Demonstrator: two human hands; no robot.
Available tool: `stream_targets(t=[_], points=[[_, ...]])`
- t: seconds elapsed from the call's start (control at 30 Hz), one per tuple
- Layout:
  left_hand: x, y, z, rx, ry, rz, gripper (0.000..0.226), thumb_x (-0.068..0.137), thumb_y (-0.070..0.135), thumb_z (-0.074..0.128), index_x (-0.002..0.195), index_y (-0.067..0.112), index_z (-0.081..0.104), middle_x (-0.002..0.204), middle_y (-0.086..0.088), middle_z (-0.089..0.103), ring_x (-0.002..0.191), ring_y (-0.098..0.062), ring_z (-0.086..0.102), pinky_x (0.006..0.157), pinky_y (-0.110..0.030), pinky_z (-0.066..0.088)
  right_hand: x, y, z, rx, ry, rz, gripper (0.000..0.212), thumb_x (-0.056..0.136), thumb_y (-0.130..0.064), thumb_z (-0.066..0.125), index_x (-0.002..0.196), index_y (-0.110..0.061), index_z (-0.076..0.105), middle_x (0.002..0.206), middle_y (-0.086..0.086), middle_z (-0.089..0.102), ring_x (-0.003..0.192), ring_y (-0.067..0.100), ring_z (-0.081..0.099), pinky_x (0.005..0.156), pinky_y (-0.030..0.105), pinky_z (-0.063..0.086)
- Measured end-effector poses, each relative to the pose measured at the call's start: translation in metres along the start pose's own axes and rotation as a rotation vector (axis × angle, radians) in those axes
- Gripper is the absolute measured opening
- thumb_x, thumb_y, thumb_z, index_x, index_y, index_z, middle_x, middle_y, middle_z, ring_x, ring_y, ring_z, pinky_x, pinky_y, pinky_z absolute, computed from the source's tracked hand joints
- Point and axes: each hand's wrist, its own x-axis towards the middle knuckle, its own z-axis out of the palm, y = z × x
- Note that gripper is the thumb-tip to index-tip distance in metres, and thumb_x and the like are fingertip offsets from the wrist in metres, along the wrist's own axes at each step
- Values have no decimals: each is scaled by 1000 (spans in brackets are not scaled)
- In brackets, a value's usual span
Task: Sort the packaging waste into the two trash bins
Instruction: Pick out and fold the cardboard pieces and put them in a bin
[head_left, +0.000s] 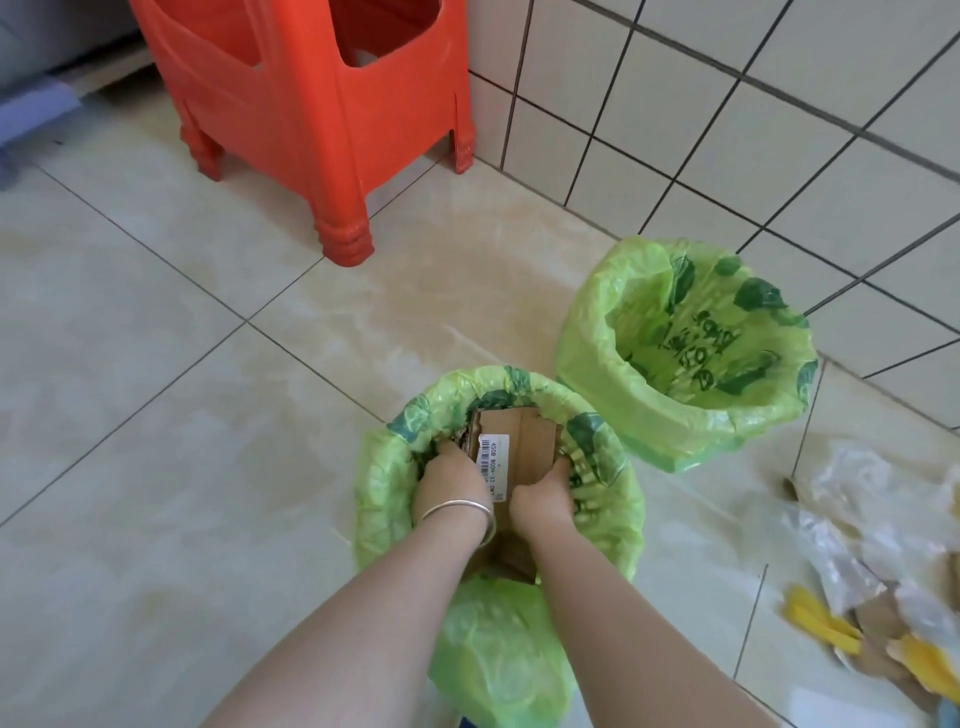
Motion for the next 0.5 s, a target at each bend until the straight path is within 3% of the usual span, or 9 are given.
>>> stream_targets(t=[0.27,0.37,0.5], points=[[-27,4,-28,-18,-83,49,52,82,11,60,128,3,35,131,-16,52,120,-32,54,96,-37,46,-24,-13,-15,-29,65,41,57,83,2,52,136,-1,31,132,21,50,122,36,51,96,35,45],[-53,5,-45,59,-12,137,59,84,18,61,133,3,32,137,-16,41,123,-32,49,97,-37,44,-51,-20,-25,3,64,7,58,83,-3,55,136,1,31,133,20,50,123,35,49,97,36,44],[-94,12,-64,200,178,318,41,94,26,43,133,15,39,133,-8,42,118,-28,50,87,-38,46,-95,-27,-45,-8,145,-279,46,86,-9,51,132,-8,47,133,13,48,124,29,46,102,33,38]])
